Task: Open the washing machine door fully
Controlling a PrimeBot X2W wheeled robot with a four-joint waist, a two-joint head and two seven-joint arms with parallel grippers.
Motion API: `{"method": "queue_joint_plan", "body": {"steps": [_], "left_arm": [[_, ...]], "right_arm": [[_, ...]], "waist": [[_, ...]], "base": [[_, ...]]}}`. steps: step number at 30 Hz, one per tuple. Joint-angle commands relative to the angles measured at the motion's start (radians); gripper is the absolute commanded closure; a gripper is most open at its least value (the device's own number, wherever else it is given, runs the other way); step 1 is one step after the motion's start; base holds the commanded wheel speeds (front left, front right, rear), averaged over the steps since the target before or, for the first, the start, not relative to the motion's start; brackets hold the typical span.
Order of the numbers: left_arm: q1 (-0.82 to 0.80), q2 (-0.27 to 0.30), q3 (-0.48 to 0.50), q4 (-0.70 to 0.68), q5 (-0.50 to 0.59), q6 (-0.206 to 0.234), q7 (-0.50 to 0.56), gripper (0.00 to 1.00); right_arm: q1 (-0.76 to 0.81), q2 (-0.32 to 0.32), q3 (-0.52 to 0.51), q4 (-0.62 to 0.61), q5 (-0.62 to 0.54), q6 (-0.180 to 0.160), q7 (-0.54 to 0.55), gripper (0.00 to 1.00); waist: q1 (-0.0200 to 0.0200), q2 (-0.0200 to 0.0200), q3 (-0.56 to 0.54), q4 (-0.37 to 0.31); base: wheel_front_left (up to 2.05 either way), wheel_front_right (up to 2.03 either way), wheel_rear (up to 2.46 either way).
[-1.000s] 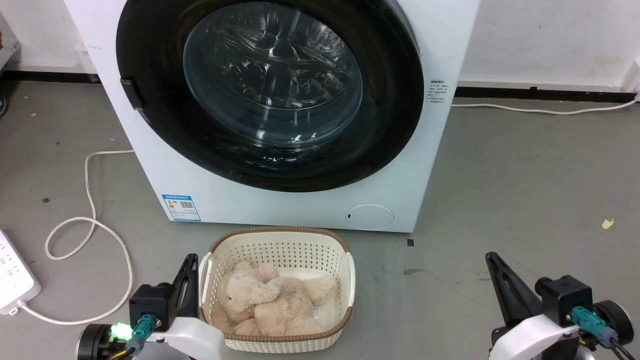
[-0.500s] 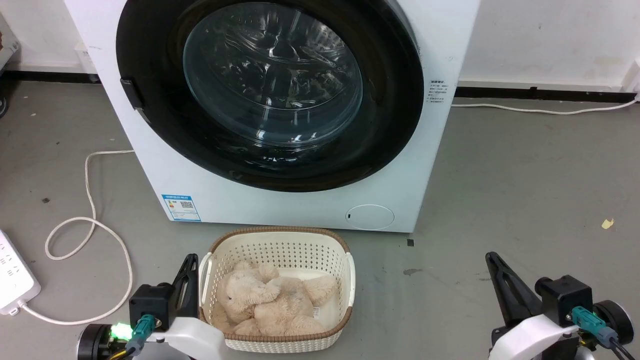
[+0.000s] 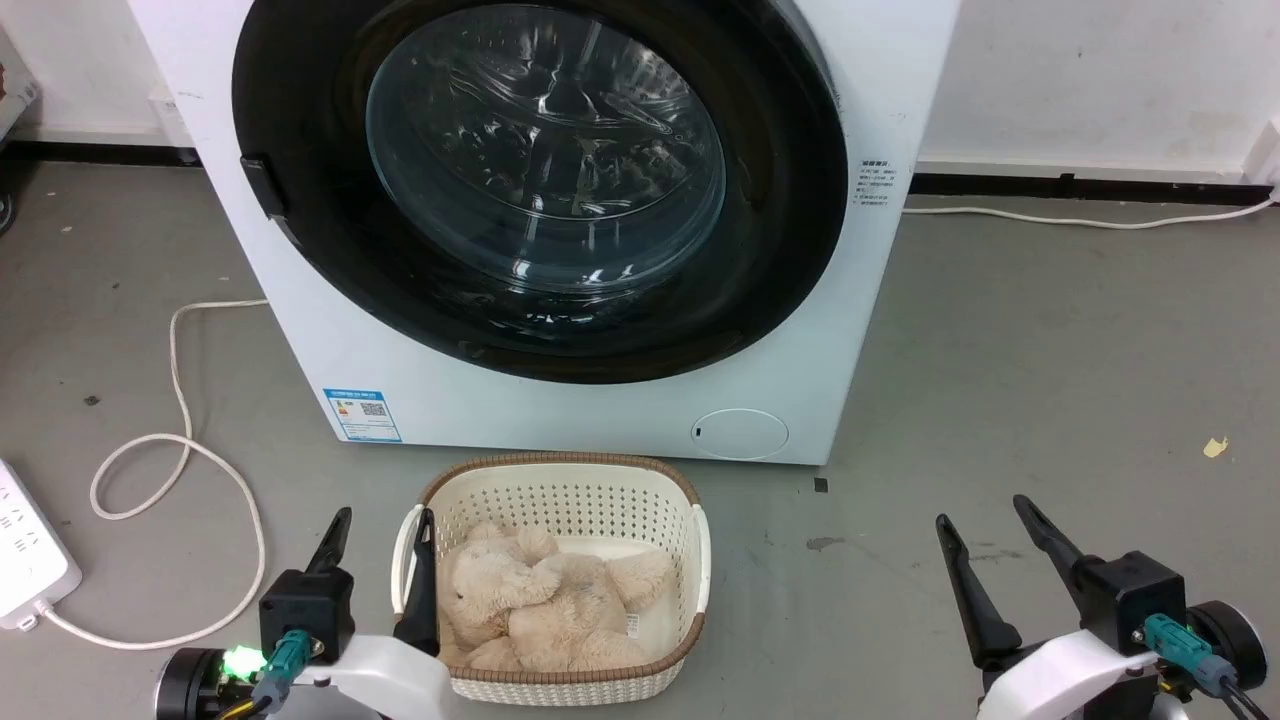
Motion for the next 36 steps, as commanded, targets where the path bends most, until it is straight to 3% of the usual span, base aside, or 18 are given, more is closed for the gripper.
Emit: {"method": "queue_joint_plan", "body": {"steps": [1,22,23,24,25,36], "left_arm": [[0.002,0.000,-0.001,-0.002,-0.007,0.002,-0.010,0.00],[-0.020,0.000,-0.018,-0.031,-0.041,0.007,-0.054,0.00],[-0.022,0.000,-0.019,-0.033,-0.043,0.007,-0.056,0.00],[-0.024,0.000,-0.020,-0.035,-0.045,0.007,-0.058,0.00],[-0.026,0.000,-0.021,-0.037,-0.047,0.007,-0.060,0.00],[-0.054,0.000,-0.028,-0.060,-0.069,0.010,-0.083,0.00]], "right_arm": [[0.002,0.000,0.000,-0.002,0.004,0.000,-0.009,0.00],[-0.039,-0.018,0.018,-0.025,-0.012,0.000,-0.037,0.00],[-0.046,-0.020,0.018,-0.027,-0.010,0.000,-0.037,0.09],[-0.053,-0.023,0.018,-0.028,-0.007,0.000,-0.036,0.63],[-0.061,-0.026,0.019,-0.030,-0.005,0.000,-0.035,1.00],[-0.201,-0.065,0.022,-0.038,0.071,0.000,-0.001,1.00]], "waist": [[0.0000,-0.0001,0.000,0.000],[0.0000,-0.0001,0.063,0.017],[0.0000,-0.0001,0.068,0.019],[0.0000,-0.0001,0.073,0.020],[0.0000,-0.0001,0.078,0.022],[0.0000,-0.0001,0.144,0.040]], "base": [[0.00,0.00,0.00],[0.00,0.00,0.00],[0.00,0.00,0.00],[0.00,0.00,0.00],[0.00,0.00,0.00],[0.00,0.00,0.00]]}}
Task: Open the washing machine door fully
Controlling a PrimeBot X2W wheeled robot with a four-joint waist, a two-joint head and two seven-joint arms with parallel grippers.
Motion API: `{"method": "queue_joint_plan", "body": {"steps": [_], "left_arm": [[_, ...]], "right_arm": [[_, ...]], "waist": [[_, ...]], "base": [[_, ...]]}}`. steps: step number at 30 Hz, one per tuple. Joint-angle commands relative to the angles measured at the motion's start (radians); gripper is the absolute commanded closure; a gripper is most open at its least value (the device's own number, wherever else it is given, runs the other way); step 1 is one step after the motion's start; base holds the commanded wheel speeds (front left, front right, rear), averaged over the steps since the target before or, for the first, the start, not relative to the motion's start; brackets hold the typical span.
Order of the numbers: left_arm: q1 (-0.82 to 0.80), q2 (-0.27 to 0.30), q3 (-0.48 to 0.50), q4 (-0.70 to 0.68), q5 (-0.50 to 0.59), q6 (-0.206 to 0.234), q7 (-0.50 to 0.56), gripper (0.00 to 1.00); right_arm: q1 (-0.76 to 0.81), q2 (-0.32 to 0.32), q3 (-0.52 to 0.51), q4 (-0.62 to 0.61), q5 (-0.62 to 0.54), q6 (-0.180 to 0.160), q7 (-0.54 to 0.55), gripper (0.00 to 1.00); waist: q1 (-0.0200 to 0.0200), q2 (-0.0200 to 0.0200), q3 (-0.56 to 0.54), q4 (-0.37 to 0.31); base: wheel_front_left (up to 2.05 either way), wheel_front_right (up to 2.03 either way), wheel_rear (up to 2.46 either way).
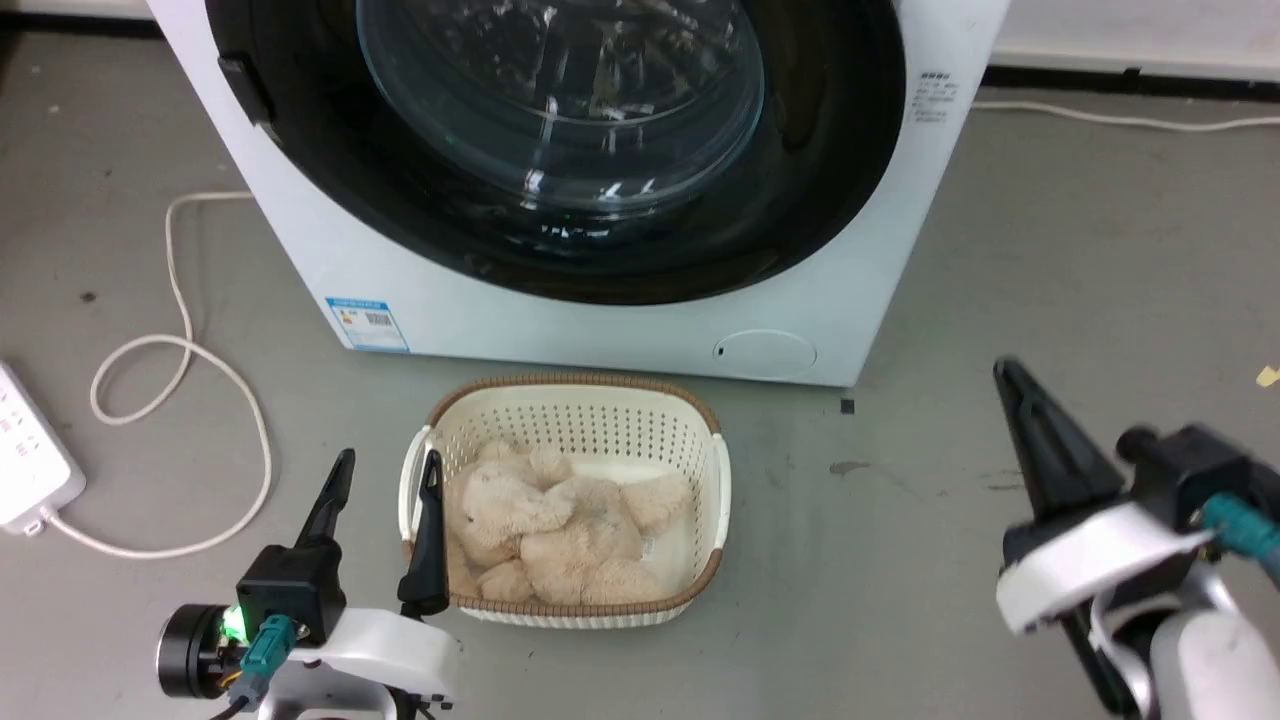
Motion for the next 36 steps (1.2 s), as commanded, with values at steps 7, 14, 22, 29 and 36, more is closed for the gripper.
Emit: {"method": "queue_joint_plan", "body": {"steps": [7,14,22,29,36], "left_arm": [[-0.032,0.000,-0.008,-0.016,-0.023,0.008,-0.023,0.00],[-0.048,0.000,-0.013,-0.024,-0.039,0.011,-0.037,0.00],[-0.056,0.000,-0.013,-0.034,-0.048,0.006,-0.054,0.00],[-0.067,0.000,-0.025,-0.041,-0.063,0.009,-0.069,0.00],[-0.071,0.000,-0.036,-0.052,-0.077,0.014,-0.083,0.00]], "right_arm": [[-0.141,0.003,-0.044,0.032,0.132,0.000,0.054,1.00],[-0.283,0.030,-0.124,0.123,0.256,0.000,0.141,1.00],[-0.469,0.051,-0.222,0.257,0.375,-0.001,0.250,1.00],[-0.623,0.057,-0.309,0.395,0.447,-0.001,0.322,1.00],[-0.776,0.052,-0.402,0.536,0.491,-0.001,0.402,1.00]], "waist": [[-0.0002,0.0000,0.049,0.021],[-0.0002,0.0000,0.083,0.043],[-0.0002,0.0000,0.119,0.070],[-0.0002,0.0000,0.143,0.094],[-0.0002,0.0000,0.178,0.119]], "base": [[0.00,0.00,0.00],[0.00,0.00,0.00],[0.00,0.00,0.00],[0.00,0.00,0.00],[0.00,0.00,0.00]]}}
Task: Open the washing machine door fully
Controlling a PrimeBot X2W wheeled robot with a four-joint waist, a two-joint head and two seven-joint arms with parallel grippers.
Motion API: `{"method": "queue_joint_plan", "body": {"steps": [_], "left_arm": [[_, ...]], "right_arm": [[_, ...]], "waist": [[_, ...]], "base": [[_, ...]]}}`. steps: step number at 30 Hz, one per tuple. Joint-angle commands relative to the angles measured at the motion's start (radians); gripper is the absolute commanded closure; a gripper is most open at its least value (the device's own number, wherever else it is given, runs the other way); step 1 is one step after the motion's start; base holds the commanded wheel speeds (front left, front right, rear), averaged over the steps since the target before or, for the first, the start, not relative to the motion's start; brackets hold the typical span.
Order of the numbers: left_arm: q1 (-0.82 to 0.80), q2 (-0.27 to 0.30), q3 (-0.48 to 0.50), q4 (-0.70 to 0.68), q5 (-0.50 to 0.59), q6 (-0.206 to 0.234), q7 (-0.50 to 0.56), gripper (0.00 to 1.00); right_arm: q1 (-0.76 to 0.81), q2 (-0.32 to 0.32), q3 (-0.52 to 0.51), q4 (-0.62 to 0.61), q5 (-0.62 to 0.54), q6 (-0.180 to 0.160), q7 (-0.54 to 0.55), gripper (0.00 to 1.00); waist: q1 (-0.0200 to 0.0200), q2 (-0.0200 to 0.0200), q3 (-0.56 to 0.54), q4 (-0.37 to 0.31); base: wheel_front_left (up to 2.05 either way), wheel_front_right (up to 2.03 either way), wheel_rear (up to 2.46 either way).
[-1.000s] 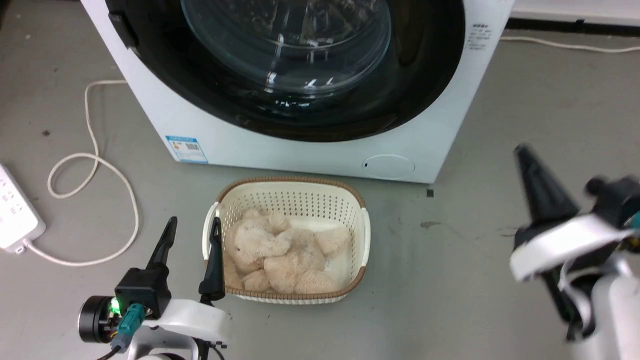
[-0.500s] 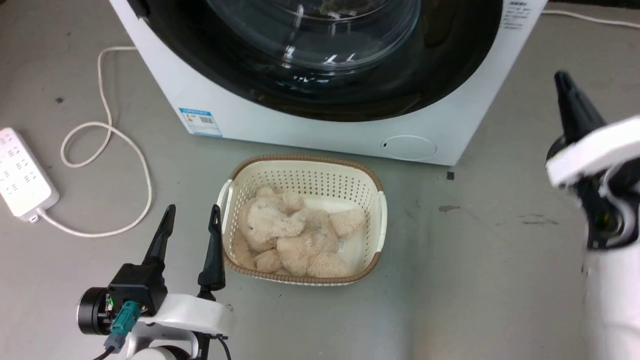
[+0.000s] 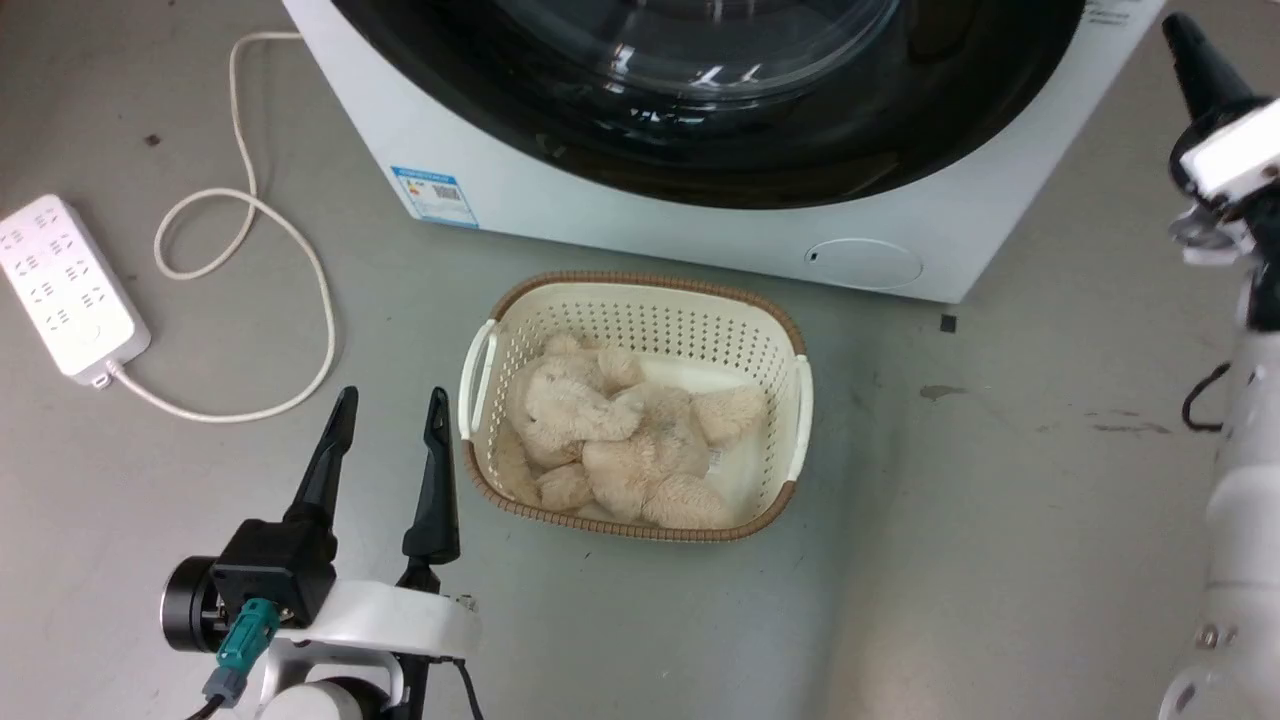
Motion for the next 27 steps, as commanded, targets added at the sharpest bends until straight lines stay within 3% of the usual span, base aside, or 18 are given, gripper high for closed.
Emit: {"method": "queue_joint_plan", "body": {"steps": [1,15,27], "left_arm": [[-0.017,0.000,-0.006,-0.008,-0.009,0.005,-0.011,0.00],[-0.044,0.000,-0.026,-0.029,-0.041,0.013,-0.041,0.00],[-0.073,0.000,-0.043,-0.047,-0.068,0.021,-0.066,0.00]], "right_arm": [[-0.058,-0.005,-0.026,0.038,0.018,0.000,0.017,1.00],[-0.354,-0.095,-0.192,0.334,0.029,0.000,0.169,1.00],[-0.586,-0.136,-0.296,0.549,0.051,-0.001,0.267,1.00]], "waist": [[0.0000,0.0000,0.013,0.010],[0.0000,0.0000,0.088,0.062],[0.0000,0.0000,0.159,0.084]], "base": [[0.00,0.00,0.00],[0.00,0.00,0.00],[0.00,0.00,0.00]]}}
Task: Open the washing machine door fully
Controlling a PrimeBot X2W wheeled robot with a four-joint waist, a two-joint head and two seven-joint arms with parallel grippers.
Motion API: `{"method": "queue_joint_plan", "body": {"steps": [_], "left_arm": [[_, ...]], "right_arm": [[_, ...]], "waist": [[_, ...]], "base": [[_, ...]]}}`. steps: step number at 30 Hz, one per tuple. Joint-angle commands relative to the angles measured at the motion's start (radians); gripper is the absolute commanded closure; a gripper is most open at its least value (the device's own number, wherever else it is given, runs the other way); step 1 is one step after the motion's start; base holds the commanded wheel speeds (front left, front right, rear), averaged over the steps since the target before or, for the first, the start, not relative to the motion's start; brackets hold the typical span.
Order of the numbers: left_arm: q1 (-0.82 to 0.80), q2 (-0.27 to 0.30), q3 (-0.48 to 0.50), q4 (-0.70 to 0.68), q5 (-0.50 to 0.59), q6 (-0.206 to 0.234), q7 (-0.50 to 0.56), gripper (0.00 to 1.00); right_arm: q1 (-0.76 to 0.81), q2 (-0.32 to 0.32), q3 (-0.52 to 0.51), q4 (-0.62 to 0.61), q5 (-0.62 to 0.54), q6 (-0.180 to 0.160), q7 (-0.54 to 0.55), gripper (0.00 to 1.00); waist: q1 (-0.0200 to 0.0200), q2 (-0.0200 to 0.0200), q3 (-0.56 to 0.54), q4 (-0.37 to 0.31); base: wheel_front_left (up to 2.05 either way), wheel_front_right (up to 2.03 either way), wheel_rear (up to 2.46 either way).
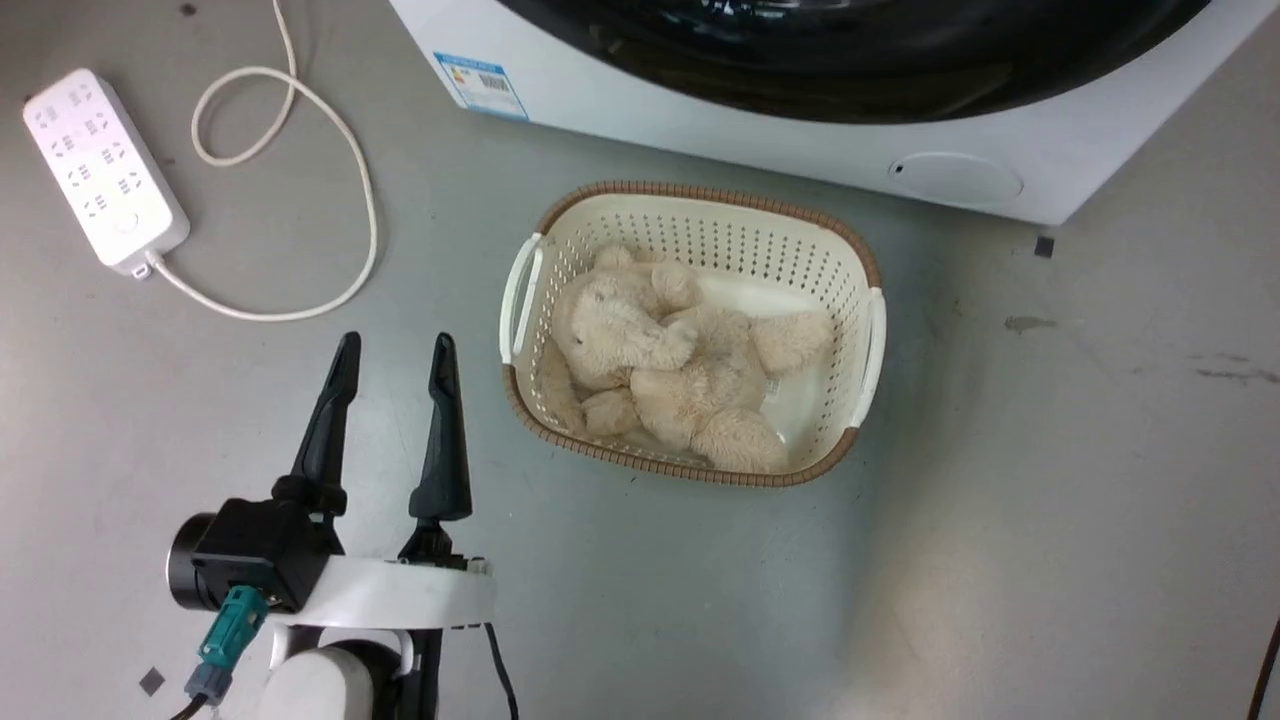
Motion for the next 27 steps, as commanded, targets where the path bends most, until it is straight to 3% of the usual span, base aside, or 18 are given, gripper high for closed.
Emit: {"method": "queue_joint_plan", "body": {"steps": [1,15,27], "left_arm": [[-0.022,0.000,-0.008,-0.008,-0.010,0.005,-0.014,0.00],[-0.038,0.000,-0.007,0.010,-0.032,0.014,-0.043,0.00],[0.038,0.000,-0.019,0.095,-0.030,-0.003,-0.056,0.00]], "right_arm": [[-0.056,-0.009,-0.020,0.039,0.013,0.000,0.025,1.00],[-0.097,-0.015,-0.085,0.192,0.048,0.000,0.194,1.00],[0.151,0.101,-0.086,0.165,0.116,-0.001,0.365,1.00]], "waist": [[-0.0001,0.0000,0.012,0.005],[-0.0001,0.0000,-0.019,-0.001],[-0.0001,0.0000,-0.209,-0.034]], "base": [[0.00,0.00,0.00],[0.00,0.00,0.00],[0.00,0.00,0.00]]}}
